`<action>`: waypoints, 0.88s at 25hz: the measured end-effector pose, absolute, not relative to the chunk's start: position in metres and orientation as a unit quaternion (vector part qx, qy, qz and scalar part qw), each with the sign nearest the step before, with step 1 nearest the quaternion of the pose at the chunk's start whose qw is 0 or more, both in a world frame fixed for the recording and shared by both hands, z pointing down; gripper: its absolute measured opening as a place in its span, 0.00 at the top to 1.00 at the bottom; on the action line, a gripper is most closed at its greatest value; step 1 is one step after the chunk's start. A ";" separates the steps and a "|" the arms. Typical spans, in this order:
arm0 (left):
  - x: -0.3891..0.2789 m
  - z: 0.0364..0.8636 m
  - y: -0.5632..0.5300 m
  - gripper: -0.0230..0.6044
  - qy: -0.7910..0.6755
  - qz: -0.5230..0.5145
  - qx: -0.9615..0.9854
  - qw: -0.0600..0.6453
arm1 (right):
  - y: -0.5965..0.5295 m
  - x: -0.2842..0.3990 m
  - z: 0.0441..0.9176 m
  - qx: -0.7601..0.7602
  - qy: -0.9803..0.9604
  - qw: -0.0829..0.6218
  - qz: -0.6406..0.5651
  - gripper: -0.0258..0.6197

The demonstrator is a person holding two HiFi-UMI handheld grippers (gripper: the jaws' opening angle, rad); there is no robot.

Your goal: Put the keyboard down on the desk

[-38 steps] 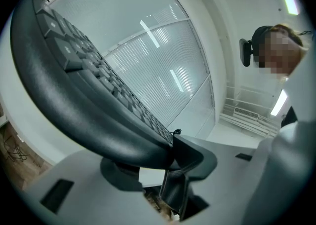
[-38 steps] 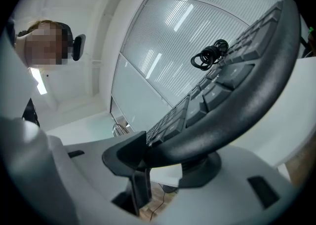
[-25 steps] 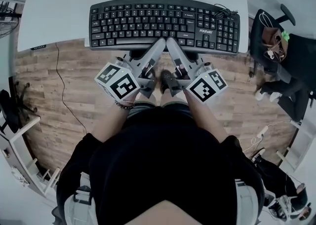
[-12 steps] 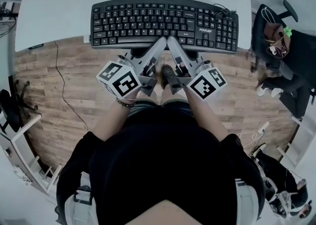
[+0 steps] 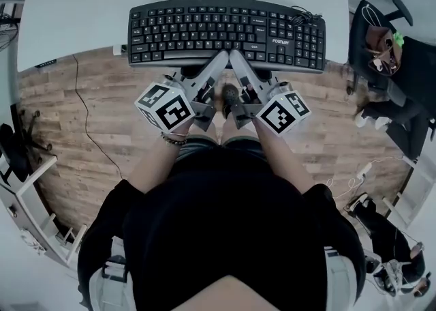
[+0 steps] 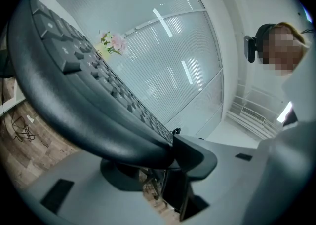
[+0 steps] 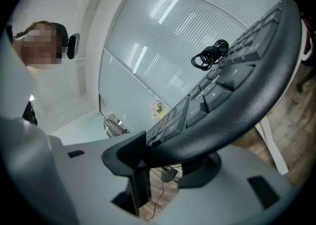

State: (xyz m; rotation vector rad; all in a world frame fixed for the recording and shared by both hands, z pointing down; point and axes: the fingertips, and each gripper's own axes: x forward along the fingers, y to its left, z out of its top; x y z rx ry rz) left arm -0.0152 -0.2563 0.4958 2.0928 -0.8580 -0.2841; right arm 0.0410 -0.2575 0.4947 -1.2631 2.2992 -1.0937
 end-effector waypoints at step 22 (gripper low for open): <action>-0.013 0.537 -0.253 0.67 -0.346 -0.088 0.817 0.453 | -0.255 0.042 0.537 -0.442 0.779 0.136 -0.424 0.67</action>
